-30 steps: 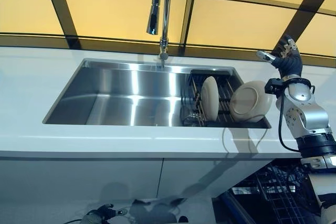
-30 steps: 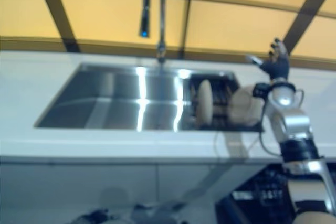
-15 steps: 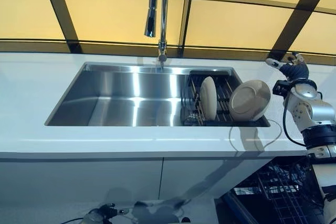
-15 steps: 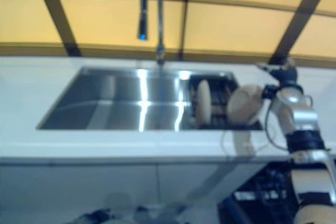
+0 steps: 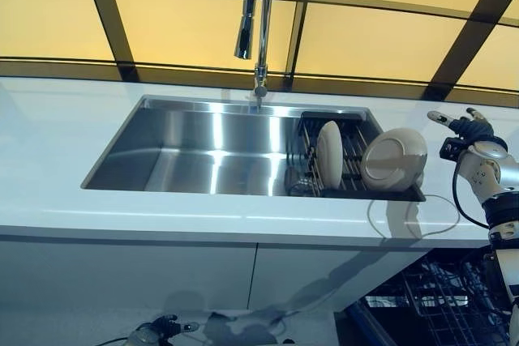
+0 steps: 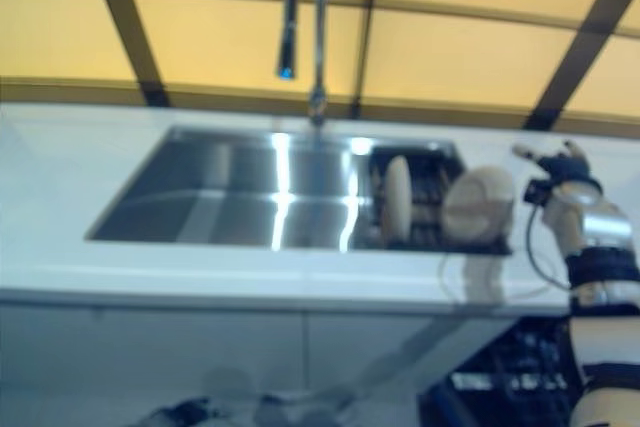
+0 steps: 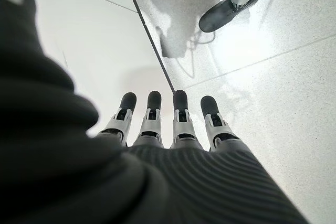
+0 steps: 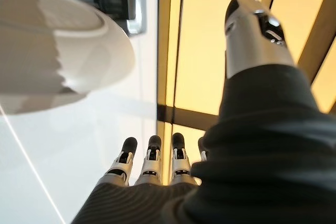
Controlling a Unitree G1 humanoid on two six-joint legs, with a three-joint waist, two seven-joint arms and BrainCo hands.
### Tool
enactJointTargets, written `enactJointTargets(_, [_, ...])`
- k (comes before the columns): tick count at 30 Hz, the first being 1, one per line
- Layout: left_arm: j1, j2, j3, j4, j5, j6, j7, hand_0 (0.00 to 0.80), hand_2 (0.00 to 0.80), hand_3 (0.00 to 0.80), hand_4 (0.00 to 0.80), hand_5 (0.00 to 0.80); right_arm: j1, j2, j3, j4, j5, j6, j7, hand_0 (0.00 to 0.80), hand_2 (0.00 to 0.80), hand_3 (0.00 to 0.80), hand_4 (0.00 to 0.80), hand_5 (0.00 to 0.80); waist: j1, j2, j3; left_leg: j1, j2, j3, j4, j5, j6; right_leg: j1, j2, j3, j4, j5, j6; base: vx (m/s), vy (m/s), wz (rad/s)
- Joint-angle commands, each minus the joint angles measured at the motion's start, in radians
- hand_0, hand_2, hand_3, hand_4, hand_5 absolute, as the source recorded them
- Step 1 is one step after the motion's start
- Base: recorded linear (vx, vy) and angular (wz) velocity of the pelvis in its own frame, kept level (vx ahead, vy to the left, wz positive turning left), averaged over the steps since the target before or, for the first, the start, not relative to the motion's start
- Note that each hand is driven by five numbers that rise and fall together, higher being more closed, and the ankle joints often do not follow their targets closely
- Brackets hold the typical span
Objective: Take plates into dishwasher
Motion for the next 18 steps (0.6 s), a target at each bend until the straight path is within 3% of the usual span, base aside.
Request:
enactJointTargets(1, [-0.073,0.025,-0.094,0.026,-0.012,-0.010,-0.002,0.000,0.000,0.000,0.000,0.000,-0.130,-0.062,0.015,0.063,0.051,-0.013,0.064,0.000,0.000,0.000,0.000,0.000,0.043,0.008,0.013,-0.014,-0.031,0.024,0.012,-0.053,0.011,0.050,0.033,-0.017,0.008,-0.102,0.038,0.000,0.000,0.00])
enactJointTargets(18, [-0.096,0.026,-0.102,0.048,-0.031,0.009,-0.020,0.000,0.000,0.000,0.000,0.000,-0.123,-0.016,0.017,0.164,0.022,0.027,0.088,0.000,0.000,0.000,0.000,0.000,0.041,0.021,0.004,-0.005,-0.031,0.039,0.008,-0.049,0.010,0.066,0.041,-0.018,0.005,-0.111,0.035,0.000,0.000,0.00])
